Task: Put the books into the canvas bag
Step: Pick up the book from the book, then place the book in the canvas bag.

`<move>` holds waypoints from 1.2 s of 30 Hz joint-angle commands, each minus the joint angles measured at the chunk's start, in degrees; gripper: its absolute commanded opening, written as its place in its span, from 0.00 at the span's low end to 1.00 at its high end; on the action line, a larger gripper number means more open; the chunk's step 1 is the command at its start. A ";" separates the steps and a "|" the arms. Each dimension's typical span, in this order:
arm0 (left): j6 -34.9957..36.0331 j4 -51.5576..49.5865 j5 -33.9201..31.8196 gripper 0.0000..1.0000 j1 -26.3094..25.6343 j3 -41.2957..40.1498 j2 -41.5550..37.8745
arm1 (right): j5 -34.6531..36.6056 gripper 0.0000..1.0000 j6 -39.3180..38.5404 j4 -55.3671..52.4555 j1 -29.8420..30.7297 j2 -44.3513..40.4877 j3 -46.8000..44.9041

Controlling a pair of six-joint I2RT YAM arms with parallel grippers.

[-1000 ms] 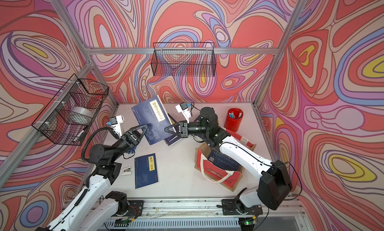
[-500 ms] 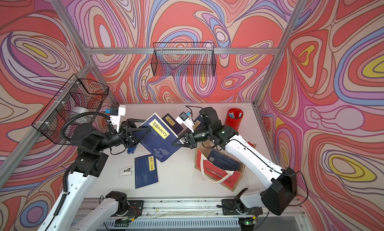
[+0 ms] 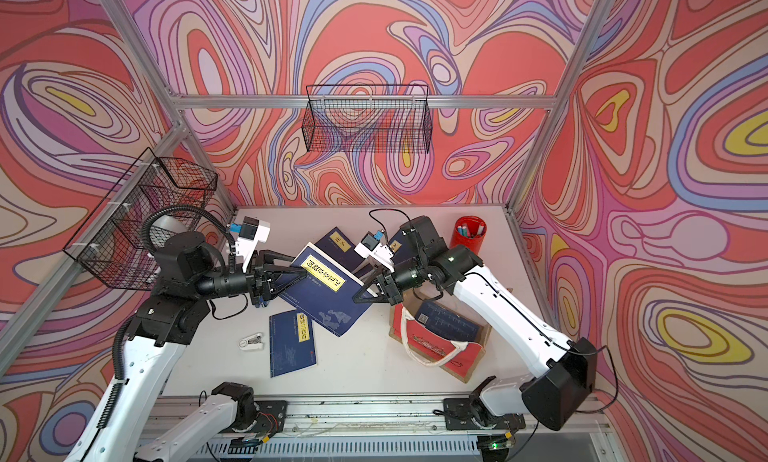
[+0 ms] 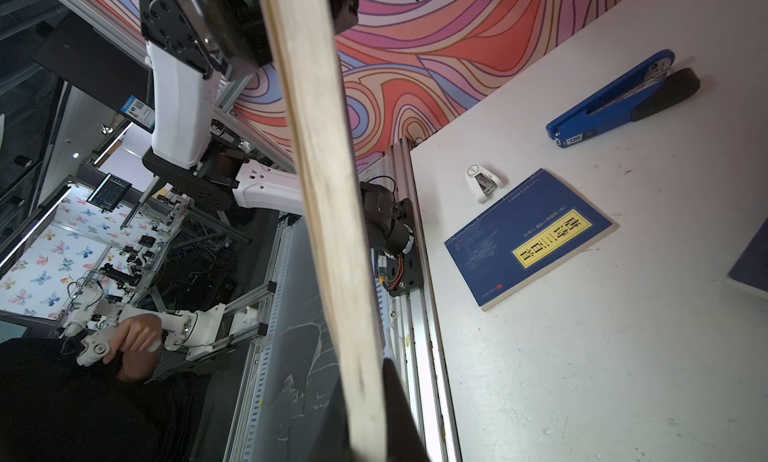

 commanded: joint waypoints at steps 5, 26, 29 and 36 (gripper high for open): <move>5.68 -8.29 3.10 0.17 -0.12 1.96 1.38 | 0.19 0.00 -2.97 -2.58 -0.67 0.15 2.80; -42.40 56.58 -1.96 0.00 -4.38 -4.01 10.97 | 49.19 0.98 16.34 -11.67 -33.56 -12.67 6.14; -36.64 49.21 -3.85 0.00 -10.56 0.87 14.72 | 54.93 0.98 16.08 -15.11 -37.81 -12.73 7.12; -28.34 34.21 -13.05 0.00 -25.97 12.49 25.09 | 62.20 0.99 16.78 -19.99 -40.09 -14.85 7.02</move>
